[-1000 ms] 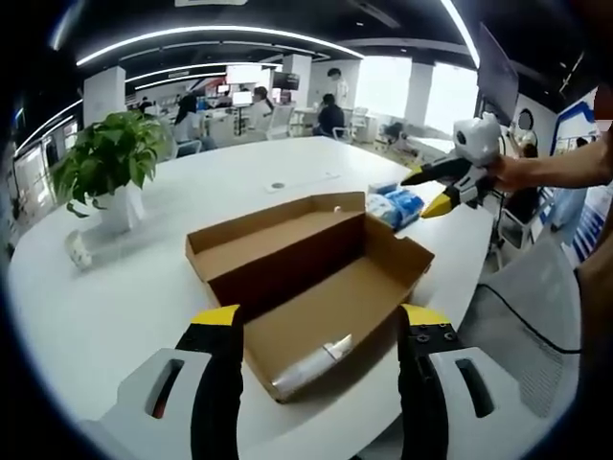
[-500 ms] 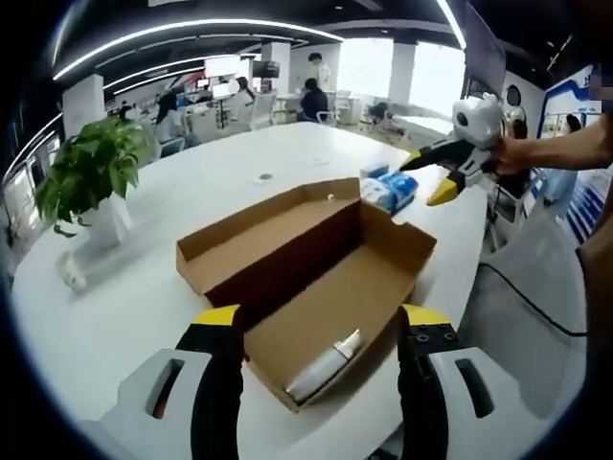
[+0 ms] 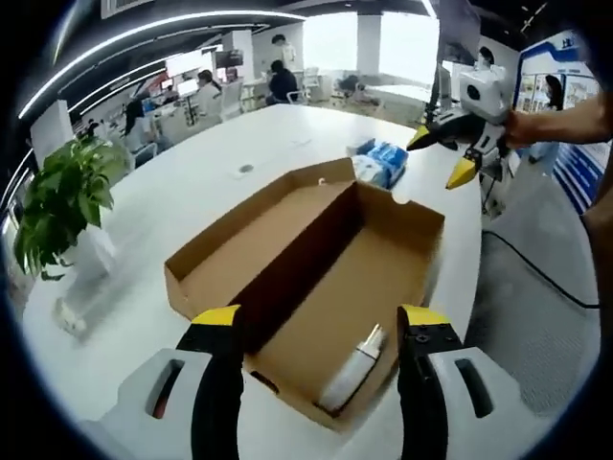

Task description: Operate the shoe box by opening the lid, removing the specified soft item, and placing it in the target area until the item is outside and the box remains undamaged.

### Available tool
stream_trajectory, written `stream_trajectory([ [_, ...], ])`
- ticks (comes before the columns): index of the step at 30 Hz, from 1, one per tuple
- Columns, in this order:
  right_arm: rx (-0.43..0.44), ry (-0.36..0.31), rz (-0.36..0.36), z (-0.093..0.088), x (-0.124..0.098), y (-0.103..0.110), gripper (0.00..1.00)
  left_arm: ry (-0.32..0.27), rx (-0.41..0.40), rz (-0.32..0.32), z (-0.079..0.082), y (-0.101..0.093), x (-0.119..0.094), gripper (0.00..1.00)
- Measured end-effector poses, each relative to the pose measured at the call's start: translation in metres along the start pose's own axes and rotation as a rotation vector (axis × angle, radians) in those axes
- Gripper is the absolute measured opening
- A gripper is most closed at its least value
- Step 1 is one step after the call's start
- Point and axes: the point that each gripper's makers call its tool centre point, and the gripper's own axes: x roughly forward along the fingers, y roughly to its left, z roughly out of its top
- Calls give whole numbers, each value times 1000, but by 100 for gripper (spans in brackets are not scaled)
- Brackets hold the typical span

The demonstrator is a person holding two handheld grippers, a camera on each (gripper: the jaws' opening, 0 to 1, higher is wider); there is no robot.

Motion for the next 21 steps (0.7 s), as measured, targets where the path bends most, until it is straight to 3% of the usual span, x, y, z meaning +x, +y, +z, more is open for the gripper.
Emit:
stream_trajectory([
  [6, 5, -7, 3, 1, -3, 7, 57, 114, 125, -54, -13, 2, 21, 65],
  [11, 10, -9, 5, -1, -7, 11, 57, 161, 203, -123, -16, -6, 34, 65],
  [17, 12, -2, 16, -6, -9, 20, 58, 281, 301, -197, -42, -12, 47, 65],
  [21, 17, -3, 24, -7, -9, 25, 59, 325, 325, -235, -55, -17, 53, 65],
])
